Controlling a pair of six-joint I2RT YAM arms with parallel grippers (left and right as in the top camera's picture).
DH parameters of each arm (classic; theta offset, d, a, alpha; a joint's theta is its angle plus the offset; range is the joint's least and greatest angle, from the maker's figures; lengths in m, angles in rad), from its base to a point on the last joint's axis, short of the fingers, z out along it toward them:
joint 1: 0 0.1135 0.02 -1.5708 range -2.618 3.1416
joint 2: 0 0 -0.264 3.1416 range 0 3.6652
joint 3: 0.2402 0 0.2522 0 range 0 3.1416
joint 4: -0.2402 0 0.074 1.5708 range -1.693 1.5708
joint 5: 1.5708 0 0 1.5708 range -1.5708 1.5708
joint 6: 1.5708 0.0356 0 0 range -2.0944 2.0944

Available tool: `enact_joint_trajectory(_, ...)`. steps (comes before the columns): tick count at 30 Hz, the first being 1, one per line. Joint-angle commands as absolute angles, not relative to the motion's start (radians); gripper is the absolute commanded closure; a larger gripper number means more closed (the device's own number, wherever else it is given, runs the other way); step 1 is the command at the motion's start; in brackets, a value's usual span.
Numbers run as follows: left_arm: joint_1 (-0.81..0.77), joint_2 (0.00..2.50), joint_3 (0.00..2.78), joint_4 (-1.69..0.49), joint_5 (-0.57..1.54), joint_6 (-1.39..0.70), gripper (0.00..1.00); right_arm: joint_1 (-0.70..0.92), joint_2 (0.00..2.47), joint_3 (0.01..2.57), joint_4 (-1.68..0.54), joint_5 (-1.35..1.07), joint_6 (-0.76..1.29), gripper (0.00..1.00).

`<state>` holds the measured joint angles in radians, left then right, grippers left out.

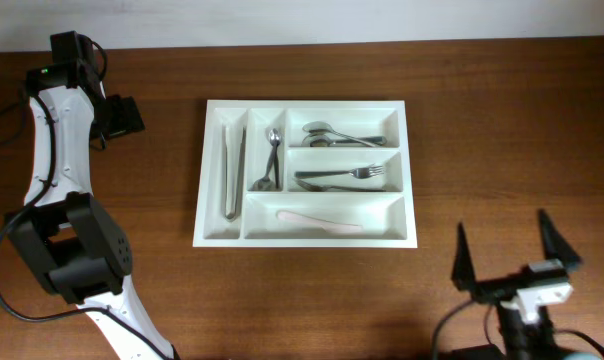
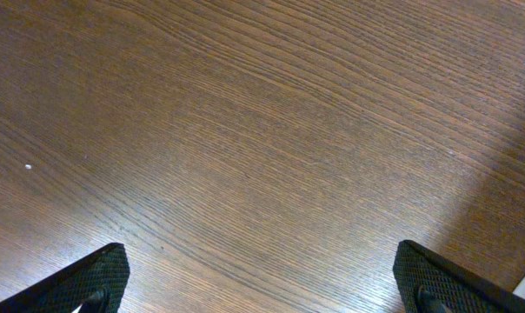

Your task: Pack container

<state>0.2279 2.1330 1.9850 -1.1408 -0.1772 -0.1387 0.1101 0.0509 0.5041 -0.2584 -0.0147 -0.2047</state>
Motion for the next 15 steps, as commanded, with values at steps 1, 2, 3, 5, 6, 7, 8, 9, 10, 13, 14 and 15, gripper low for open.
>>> enact_joint_trajectory(1, 0.232, 2.132, 2.001, -1.141, -0.188, -0.126, 0.01, 0.103, 0.033, 0.361, -0.18, 0.017, -0.117, 0.01)
enact_joint_trajectory(2, 0.232, 2.131, 2.001, -1.141, -0.188, -0.126, 0.01, 0.103, 0.033, 0.316, -0.144, 0.016, -0.117, 0.01)
enact_joint_trajectory(3, 0.232, 2.131, 2.001, -1.141, -0.188, -0.126, 0.01, 0.103, 0.033, 0.284, -0.118, 0.016, -0.117, 0.01)
enact_joint_trajectory(5, 0.232, 2.131, 2.001, -1.141, -0.188, -0.126, 0.01, 0.103, 0.033, 0.233, -0.081, 0.017, -0.117, 0.01)
enact_joint_trajectory(6, 0.232, 2.131, 2.001, -1.141, -0.188, -0.126, 0.01, 0.103, 0.033, 0.212, -0.066, 0.017, -0.117, 0.01)
enact_joint_trajectory(7, 0.232, 2.131, 2.001, -1.141, -0.188, -0.126, 0.01, 0.103, 0.033, 0.183, -0.045, 0.021, -0.112, 0.01)
enact_joint_trajectory(8, 0.232, 2.131, 2.001, -1.141, -0.188, -0.126, 0.01, 0.103, 0.033, 0.167, -0.033, 0.021, -0.11, 0.01)
enact_joint_trajectory(9, 0.232, 2.131, 2.001, -1.141, -0.188, -0.126, 0.01, 0.103, 0.033, 0.143, -0.012, 0.02, -0.11, 0.01)
enact_joint_trajectory(10, 0.232, 2.131, 2.001, -1.141, -0.188, -0.126, 0.01, 0.103, 0.033, 0.11, 0.012, 0.026, -0.09, 0.01)
enact_joint_trajectory(13, 0.232, 2.131, 2.001, -1.141, -0.188, -0.126, 0.01, 0.103, 0.033, 0.08, 0.025, 0.044, -0.088, 0.01)
enact_joint_trajectory(14, 0.232, 2.131, 2.001, -1.141, -0.188, -0.126, 0.01, 0.103, 0.033, 0.072, 0.027, 0.053, -0.088, 0.01)
enact_joint_trajectory(15, 0.232, 2.131, 2.001, -1.141, -0.188, -0.126, 0.01, 0.103, 0.033, 0.066, 0.027, 0.064, -0.088, 0.01)
